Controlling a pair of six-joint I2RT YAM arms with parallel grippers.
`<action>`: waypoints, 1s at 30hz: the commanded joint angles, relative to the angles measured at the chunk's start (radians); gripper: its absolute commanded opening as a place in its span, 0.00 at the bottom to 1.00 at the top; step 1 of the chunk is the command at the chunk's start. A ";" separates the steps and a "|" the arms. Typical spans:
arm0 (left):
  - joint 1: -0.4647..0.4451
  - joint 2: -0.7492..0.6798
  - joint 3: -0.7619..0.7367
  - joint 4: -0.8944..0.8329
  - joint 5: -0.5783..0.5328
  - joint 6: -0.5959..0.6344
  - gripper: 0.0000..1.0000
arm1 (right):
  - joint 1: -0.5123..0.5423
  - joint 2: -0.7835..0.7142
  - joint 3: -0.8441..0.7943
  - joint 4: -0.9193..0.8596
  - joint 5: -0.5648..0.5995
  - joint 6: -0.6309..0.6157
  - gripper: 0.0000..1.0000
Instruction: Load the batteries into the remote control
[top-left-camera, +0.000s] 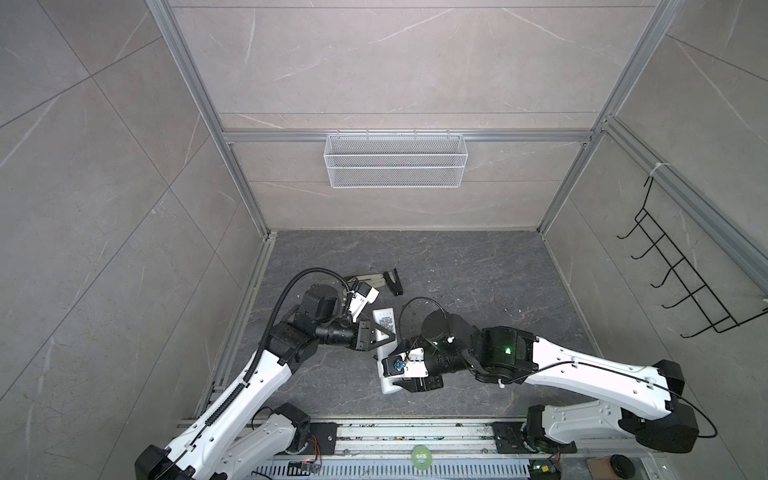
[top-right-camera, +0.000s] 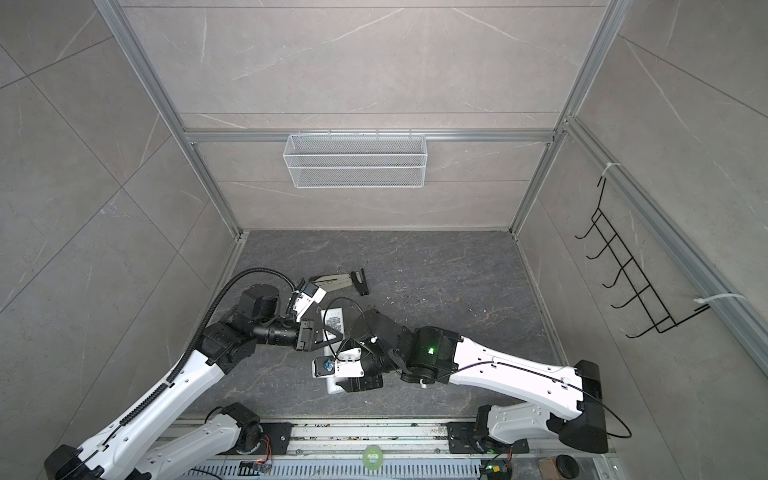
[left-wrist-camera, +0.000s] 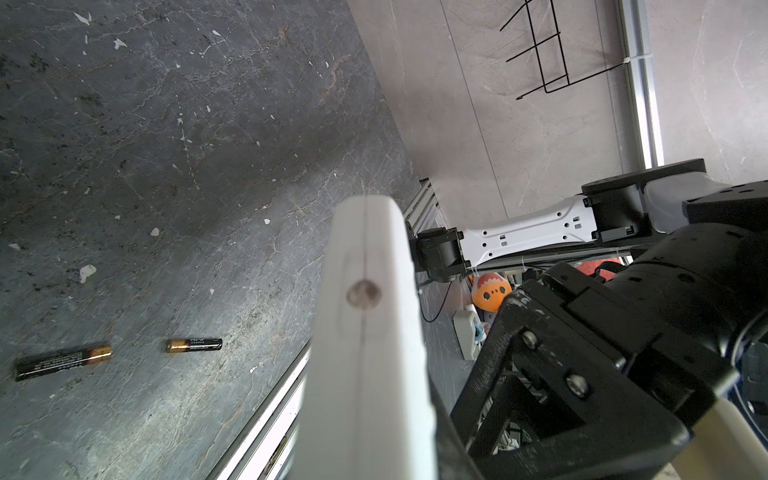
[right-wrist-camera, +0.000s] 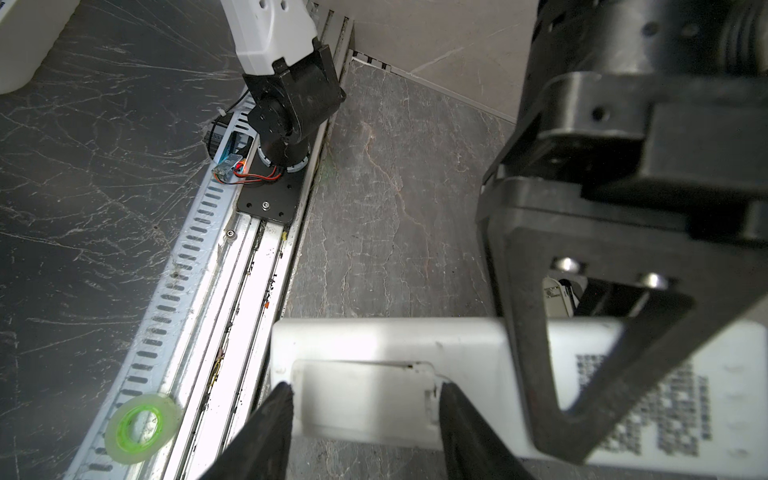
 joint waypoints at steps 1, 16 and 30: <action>0.008 -0.012 0.037 0.052 0.001 0.009 0.00 | 0.012 -0.024 -0.010 -0.007 0.001 0.017 0.61; 0.008 -0.017 0.049 0.023 -0.073 0.004 0.00 | 0.012 -0.030 0.053 0.015 0.189 0.183 0.75; 0.005 -0.028 0.079 -0.099 -0.447 -0.005 0.00 | -0.107 -0.075 -0.048 0.101 0.132 0.957 0.82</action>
